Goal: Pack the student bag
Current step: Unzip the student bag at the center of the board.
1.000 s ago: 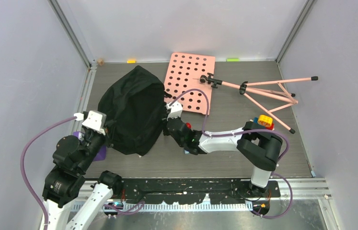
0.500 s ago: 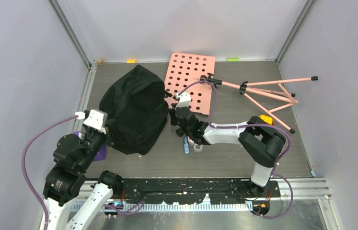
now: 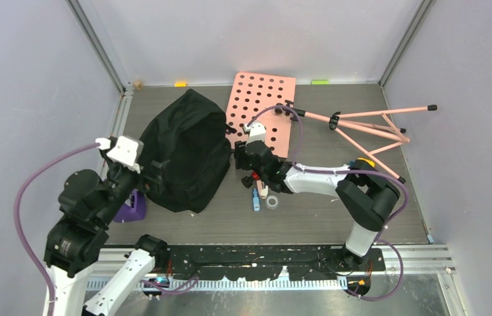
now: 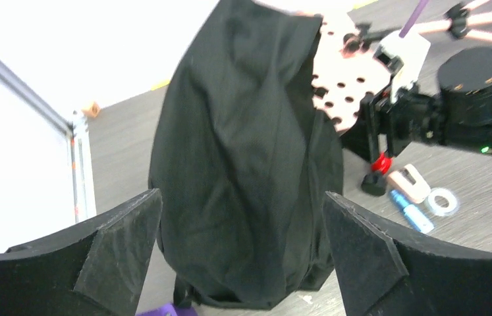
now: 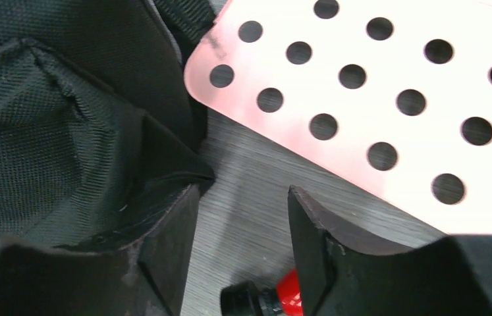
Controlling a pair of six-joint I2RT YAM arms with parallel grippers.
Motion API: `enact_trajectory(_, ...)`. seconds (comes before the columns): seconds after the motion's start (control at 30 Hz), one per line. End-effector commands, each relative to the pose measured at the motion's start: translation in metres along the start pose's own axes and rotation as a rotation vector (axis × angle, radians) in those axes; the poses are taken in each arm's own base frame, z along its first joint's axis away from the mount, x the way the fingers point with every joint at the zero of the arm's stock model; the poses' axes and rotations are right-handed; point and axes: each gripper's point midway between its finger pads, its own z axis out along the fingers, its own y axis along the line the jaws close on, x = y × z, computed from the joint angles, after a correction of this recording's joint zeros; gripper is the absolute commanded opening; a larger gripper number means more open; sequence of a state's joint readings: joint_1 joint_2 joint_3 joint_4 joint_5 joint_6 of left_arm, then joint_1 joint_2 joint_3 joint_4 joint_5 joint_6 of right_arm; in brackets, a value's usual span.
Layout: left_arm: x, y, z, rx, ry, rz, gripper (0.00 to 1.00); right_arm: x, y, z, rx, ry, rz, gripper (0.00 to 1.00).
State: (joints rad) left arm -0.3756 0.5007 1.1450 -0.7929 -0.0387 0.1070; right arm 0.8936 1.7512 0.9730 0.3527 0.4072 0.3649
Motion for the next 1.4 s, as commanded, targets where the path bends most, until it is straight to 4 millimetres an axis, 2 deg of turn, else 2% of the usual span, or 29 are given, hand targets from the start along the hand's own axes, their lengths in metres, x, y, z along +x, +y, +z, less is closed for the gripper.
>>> enact_trajectory(0.0, -0.052, -0.014, -0.003, 0.123, -0.059, 0.023, 0.96, -0.048, 0.002, -0.022, -0.016, -0.05, -0.01, 0.63)
enact_trajectory(0.13, -0.084, -0.03, 0.019, 0.228, -0.054, -0.023, 0.95, -0.062, -0.006, -0.033, -0.029, -0.031, 0.01, 0.69)
enact_trajectory(0.27, -0.104, -0.046, 0.051, 0.322, -0.04, -0.075, 0.94, -0.074, -0.024, -0.042, -0.014, -0.014, 0.063, 0.72)
enact_trajectory(0.43, -0.107, -0.072, 0.083, 0.41, 0.001, -0.092, 0.92, -0.077, -0.059, -0.049, 0.037, 0.0, 0.121, 0.74)
enact_trajectory(0.63, -0.095, -0.13, 0.104, 0.477, 0.062, 0.064, 0.92, -0.076, -0.095, -0.059, 0.08, -0.002, 0.191, 0.74)
enact_trajectory(0.77, -0.067, -0.167, 0.115, 0.498, 0.135, 0.192, 0.91, -0.071, -0.11, -0.062, 0.103, 0.004, 0.232, 0.74)
enact_trajectory(0.83, -0.037, -0.184, 0.121, 0.515, 0.209, 0.253, 0.91, -0.069, -0.116, -0.062, 0.115, 0.009, 0.25, 0.74)
enact_trajectory(0.9, 0.001, -0.19, 0.127, 0.488, 0.315, 0.337, 0.91, -0.064, -0.121, -0.063, 0.127, 0.016, 0.261, 0.74)
enact_trajectory(1.0, 0.054, -0.179, 0.14, 0.374, 0.459, 0.451, 0.89, -0.061, -0.126, -0.065, 0.134, 0.012, 0.284, 0.73)
enact_trajectory(1.07, 0.075, -0.168, 0.144, 0.299, 0.507, 0.506, 0.89, -0.06, -0.127, -0.066, 0.13, 0.007, 0.302, 0.74)
enact_trajectory(1.17, 0.096, -0.153, 0.146, 0.207, 0.536, 0.548, 0.89, -0.056, -0.128, -0.066, 0.127, 0.01, 0.319, 0.74)
enact_trajectory(1.37, 0.119, -0.134, 0.144, 0.115, 0.542, 0.594, 0.89, -0.052, -0.129, -0.065, 0.123, 0.016, 0.335, 0.74)
